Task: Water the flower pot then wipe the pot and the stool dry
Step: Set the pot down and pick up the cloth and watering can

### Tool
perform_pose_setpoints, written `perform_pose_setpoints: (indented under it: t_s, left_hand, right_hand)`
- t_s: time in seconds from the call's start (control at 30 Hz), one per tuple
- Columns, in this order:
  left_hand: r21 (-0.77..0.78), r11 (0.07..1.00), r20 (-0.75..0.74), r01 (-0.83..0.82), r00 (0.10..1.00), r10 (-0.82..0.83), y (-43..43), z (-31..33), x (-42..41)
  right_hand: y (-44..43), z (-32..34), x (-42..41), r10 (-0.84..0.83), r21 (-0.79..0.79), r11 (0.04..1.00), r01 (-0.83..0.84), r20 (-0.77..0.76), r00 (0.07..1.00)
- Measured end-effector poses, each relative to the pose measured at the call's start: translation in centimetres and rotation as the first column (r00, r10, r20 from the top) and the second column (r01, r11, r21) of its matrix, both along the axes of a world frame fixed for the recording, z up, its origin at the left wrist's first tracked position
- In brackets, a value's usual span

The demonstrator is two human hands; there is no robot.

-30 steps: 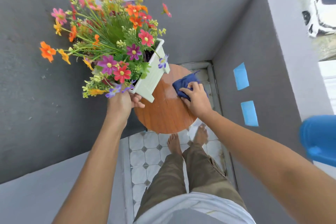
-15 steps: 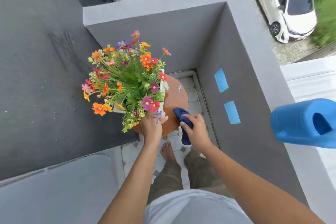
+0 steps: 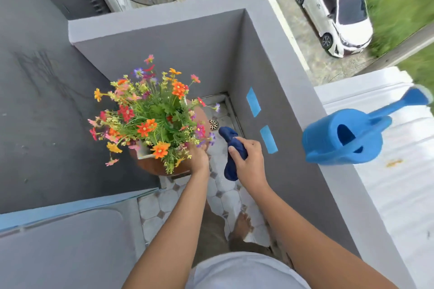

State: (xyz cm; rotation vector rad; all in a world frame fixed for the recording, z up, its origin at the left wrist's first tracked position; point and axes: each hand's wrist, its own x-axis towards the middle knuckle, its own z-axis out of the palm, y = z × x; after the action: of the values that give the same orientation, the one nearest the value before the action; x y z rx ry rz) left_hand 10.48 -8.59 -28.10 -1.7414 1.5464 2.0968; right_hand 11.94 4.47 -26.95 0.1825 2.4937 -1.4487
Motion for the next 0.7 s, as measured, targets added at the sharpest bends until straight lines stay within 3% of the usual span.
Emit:
perform_pose_setpoints:
  t_s: [0.07, 0.13, 0.3, 0.47, 0.53, 0.6, 0.7]
  left_hand:
    - [0.027, 0.999, 0.0, -0.026, 1.0, 0.026, 0.3, 0.1, 0.4]
    - [-0.054, 0.996, 0.009, -0.066, 0.998, 0.067, 0.8, 0.8, 1.0]
    - [-0.171, 0.938, 0.035, 0.301, 0.953, -0.3, 4.7, 2.0, 1.8]
    - [-0.343, 0.881, -0.242, 0.324, 0.876, -0.417, 11.8, 14.7, 0.2]
    - [-0.323, 0.897, -0.41, 0.301, 0.81, -0.42, 14.0, 17.7, -0.7]
    - [-0.256, 0.884, -0.499, 0.391, 0.73, -0.467, 18.0, 20.1, -1.5]
    - [0.009, 0.815, -0.481, 0.579, 0.718, -0.504, 23.6, 21.4, -2.2]
  right_hand:
    - [1.4, 2.9, 0.1, -0.013, -0.037, 0.999, 0.011, -0.052, 0.999]
    - [2.8, 5.8, 0.2, -0.014, -0.085, 0.996, 0.003, -0.127, 0.992]
    - [6.0, 14.2, -0.1, -0.105, -0.202, 0.978, 0.041, -0.319, 0.942]
    - [12.4, 21.4, 0.4, -0.327, -0.35, 0.921, 0.17, -0.459, 0.826]
    - [14.5, 23.0, 0.4, -0.382, -0.372, 0.904, 0.209, -0.488, 0.785]
    - [18.2, 24.3, 0.5, -0.46, -0.365, 0.882, 0.296, -0.54, 0.705]
    - [22.5, 24.6, 0.4, -0.546, -0.357, 0.838, 0.413, -0.544, 0.637]
